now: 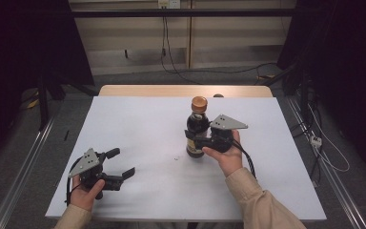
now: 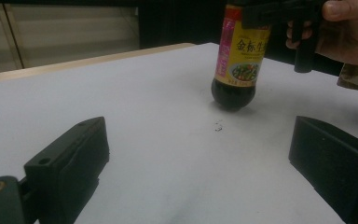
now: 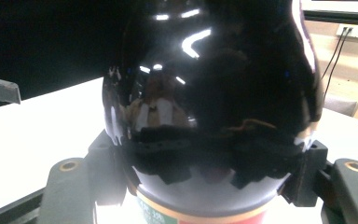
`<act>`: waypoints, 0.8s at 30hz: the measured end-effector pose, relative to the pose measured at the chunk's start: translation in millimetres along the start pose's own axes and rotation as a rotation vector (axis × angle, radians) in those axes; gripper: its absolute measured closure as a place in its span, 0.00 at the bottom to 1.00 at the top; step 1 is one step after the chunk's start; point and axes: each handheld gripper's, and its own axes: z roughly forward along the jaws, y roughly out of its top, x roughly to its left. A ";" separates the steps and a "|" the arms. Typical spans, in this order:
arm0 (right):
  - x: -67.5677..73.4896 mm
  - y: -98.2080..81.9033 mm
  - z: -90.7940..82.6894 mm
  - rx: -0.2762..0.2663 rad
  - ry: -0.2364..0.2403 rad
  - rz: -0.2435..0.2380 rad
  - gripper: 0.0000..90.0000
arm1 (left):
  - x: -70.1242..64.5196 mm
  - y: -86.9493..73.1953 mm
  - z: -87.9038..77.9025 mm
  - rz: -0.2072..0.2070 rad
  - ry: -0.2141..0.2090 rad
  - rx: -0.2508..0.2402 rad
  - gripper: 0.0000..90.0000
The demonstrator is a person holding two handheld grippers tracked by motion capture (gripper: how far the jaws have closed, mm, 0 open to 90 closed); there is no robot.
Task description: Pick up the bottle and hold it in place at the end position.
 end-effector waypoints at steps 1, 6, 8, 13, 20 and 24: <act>-0.6 0.5 0.7 0.002 -0.001 0.003 0.34 | 0.0 -0.1 0.1 -0.002 -0.001 0.000 0.05; -4.0 2.9 4.1 -0.002 -0.004 0.006 0.34 | 0.3 -0.1 0.2 0.005 0.001 0.002 0.05; -5.3 3.3 6.1 0.000 -0.005 0.007 0.34 | 0.5 -0.1 0.1 0.006 0.003 0.002 0.05; -9.3 3.5 11.5 -0.018 -0.008 -0.001 0.34 | 0.3 -0.6 0.6 -0.001 0.000 0.002 0.05; -10.4 3.6 18.4 -0.008 -0.017 -0.014 0.34 | 0.4 -0.9 0.8 -0.004 0.001 0.006 0.05; -12.3 2.0 22.6 -0.009 -0.018 -0.004 0.34 | 0.6 -1.1 1.0 0.001 0.002 0.008 0.05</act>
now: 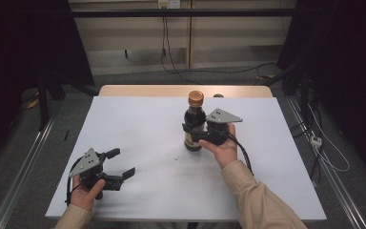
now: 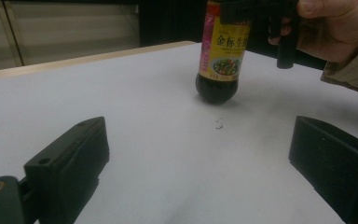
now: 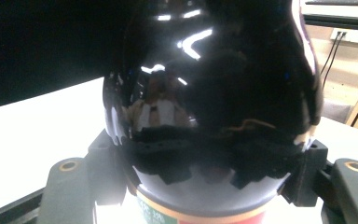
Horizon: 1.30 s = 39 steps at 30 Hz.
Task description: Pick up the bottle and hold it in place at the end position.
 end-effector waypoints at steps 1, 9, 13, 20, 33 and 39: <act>-0.5 -0.3 0.6 0.000 -0.004 0.002 0.34 | -0.2 -0.1 0.1 -0.004 -0.001 0.000 0.05; -3.4 -2.0 5.9 -0.008 -0.022 -0.016 0.34 | 0.2 -0.7 0.5 -0.005 0.000 0.005 0.05; -4.6 -0.4 9.1 -0.014 -0.019 -0.008 0.34 | 0.2 -0.7 1.2 -0.004 -0.002 0.007 0.05; -5.4 -1.3 16.4 -0.011 -0.009 -0.010 0.34 | 0.6 -0.6 0.6 -0.005 0.000 0.004 0.05; -5.0 -1.5 21.3 -0.018 0.002 -0.012 0.33 | 1.0 -0.9 1.1 -0.001 -0.001 0.011 0.05; -3.6 -3.0 22.4 -0.012 0.006 -0.021 0.33 | 0.0 -1.4 2.1 -0.013 -0.004 0.010 0.05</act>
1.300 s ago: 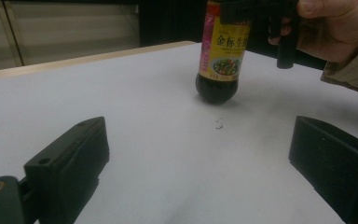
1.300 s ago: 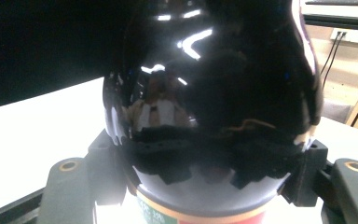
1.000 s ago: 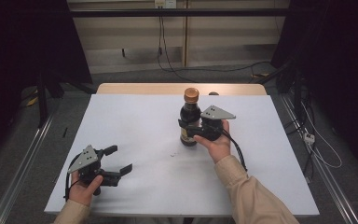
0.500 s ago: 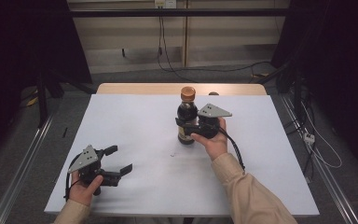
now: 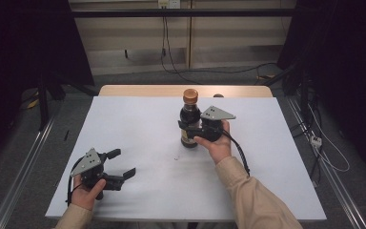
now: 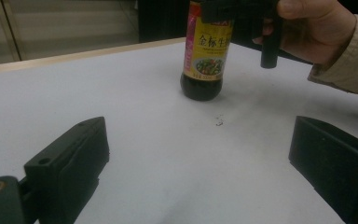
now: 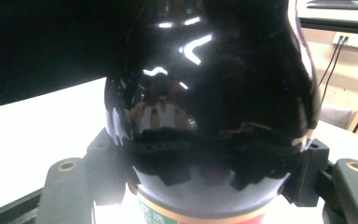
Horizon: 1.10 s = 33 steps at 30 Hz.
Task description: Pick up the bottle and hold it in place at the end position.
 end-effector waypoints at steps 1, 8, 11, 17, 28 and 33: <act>0.0 0.1 0.1 0.000 0.001 -0.004 0.33 | 0.0 0.0 0.0 0.000 0.000 0.000 0.05; -4.2 -0.1 0.4 -0.011 -0.001 0.009 0.33 | 0.0 -0.1 0.0 0.000 -0.001 0.000 0.05; -3.9 -0.1 -0.1 -0.008 0.003 0.002 0.33 | 0.1 -0.2 0.0 -0.001 -0.002 0.000 0.05; -5.9 -1.2 -1.6 -0.006 0.029 -0.006 0.33 | -1.8 -0.4 1.9 -0.002 -0.011 0.007 0.05; -5.9 -0.6 -3.2 0.017 0.031 0.000 0.33 | -4.1 2.2 4.4 -0.007 -0.039 -0.016 0.04; -5.7 -0.7 -3.5 0.021 0.031 0.004 0.33 | -2.6 3.6 6.1 -0.023 -0.050 -0.020 0.04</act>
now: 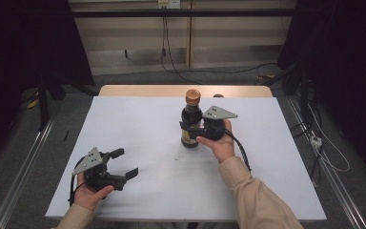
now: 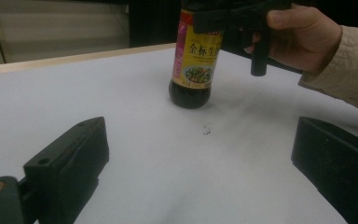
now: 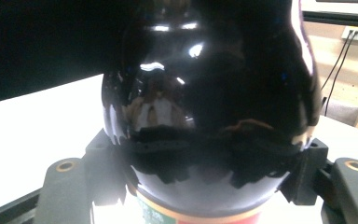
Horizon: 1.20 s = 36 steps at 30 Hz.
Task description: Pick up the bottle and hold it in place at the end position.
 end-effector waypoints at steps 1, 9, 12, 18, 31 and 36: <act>-0.6 0.2 0.0 0.002 0.006 0.000 0.33 | -0.2 0.4 0.7 0.002 -0.007 -0.005 0.04; -1.4 0.2 -1.0 0.010 0.009 0.008 0.34 | 0.5 6.4 6.3 -0.005 0.017 -0.004 0.04; -1.4 -0.4 -0.9 0.006 0.016 -0.002 0.34 | 0.4 11.2 8.9 -0.015 0.022 0.000 0.04; -1.4 -1.2 -0.6 -0.001 0.016 0.002 0.34 | -2.2 22.8 16.1 -0.014 0.018 0.009 0.04; 0.3 -1.7 -0.3 -0.002 0.003 0.006 0.34 | 0.2 51.1 39.9 -0.030 0.006 0.014 0.07; 0.2 -1.7 -0.5 -0.002 0.002 0.008 0.34 | 1.7 58.3 47.7 -0.029 0.001 0.019 0.11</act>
